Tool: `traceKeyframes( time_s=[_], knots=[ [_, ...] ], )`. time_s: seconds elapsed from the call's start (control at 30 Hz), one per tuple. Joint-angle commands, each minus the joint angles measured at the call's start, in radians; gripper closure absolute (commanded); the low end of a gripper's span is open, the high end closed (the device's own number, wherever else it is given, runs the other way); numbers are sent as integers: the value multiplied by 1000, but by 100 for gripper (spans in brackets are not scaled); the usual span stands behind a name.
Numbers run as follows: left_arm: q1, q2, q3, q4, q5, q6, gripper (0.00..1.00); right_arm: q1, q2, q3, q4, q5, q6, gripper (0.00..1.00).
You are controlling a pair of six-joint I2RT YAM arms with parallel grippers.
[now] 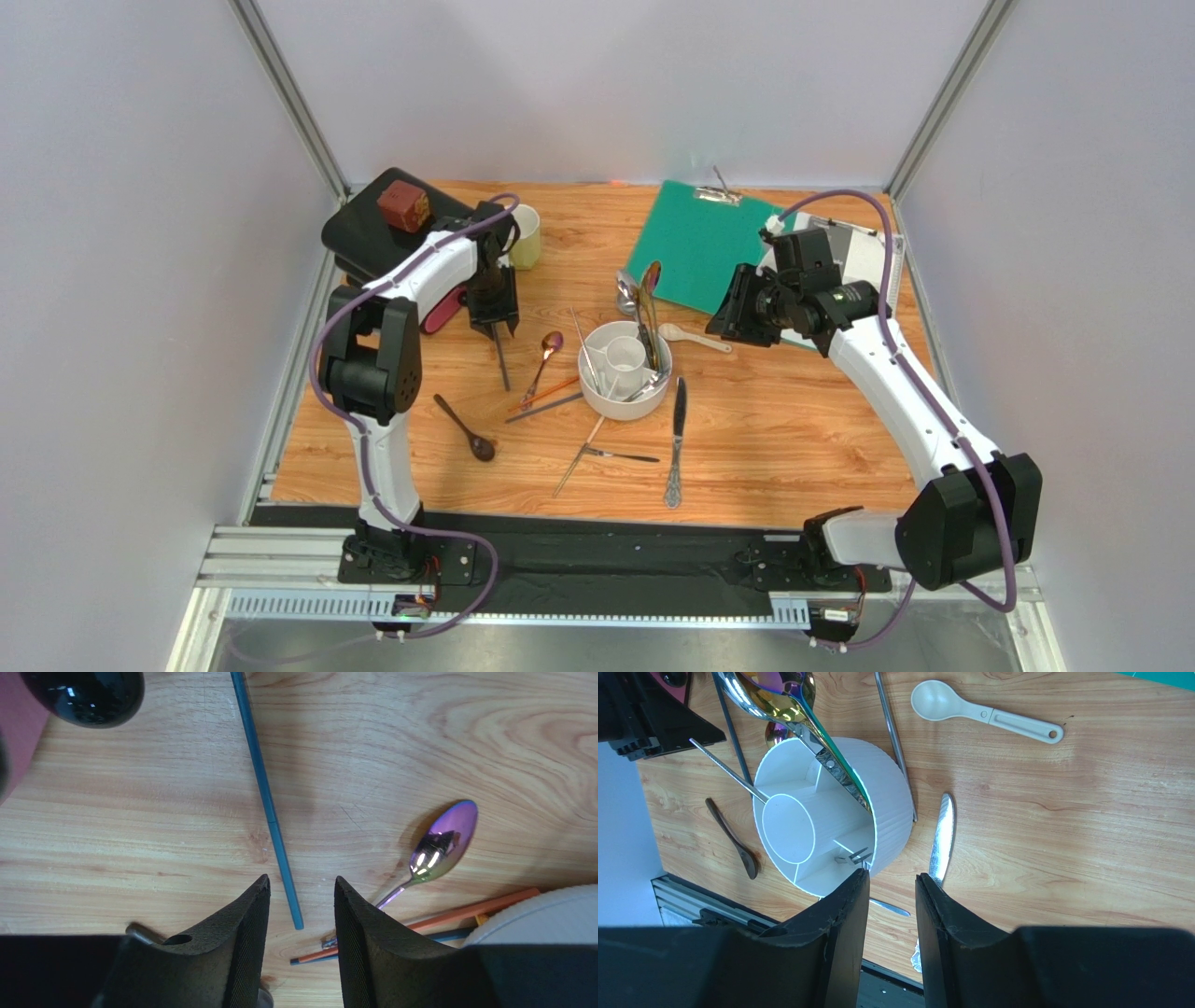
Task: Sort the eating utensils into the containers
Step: Pick up the chopstick from the center of the board.
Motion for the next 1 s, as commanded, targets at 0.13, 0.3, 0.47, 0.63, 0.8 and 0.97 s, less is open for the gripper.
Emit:
traceKeyframes(
  time_s=[0.13,0.3,0.47,0.63,0.8,0.97],
  knots=[
    [10,27,-20,-25,5,-16,56,-20,-10,52,18,-38,-12,64],
    [13,62,-23,-43,36,-11,58,-36,-19,45,16,-51,-9,64],
    [13,68,-45,-40,47,-8,60,-42,-37,47,16,-61,-1,64],
    [13,73,-63,-31,60,-8,65,-48,-51,50,15,-64,2,64],
    [11,68,-78,-35,63,-7,76,-54,-76,38,16,-68,4,64],
    [11,58,-95,-40,76,6,88,-55,-88,30,18,-68,7,64]
  ],
)
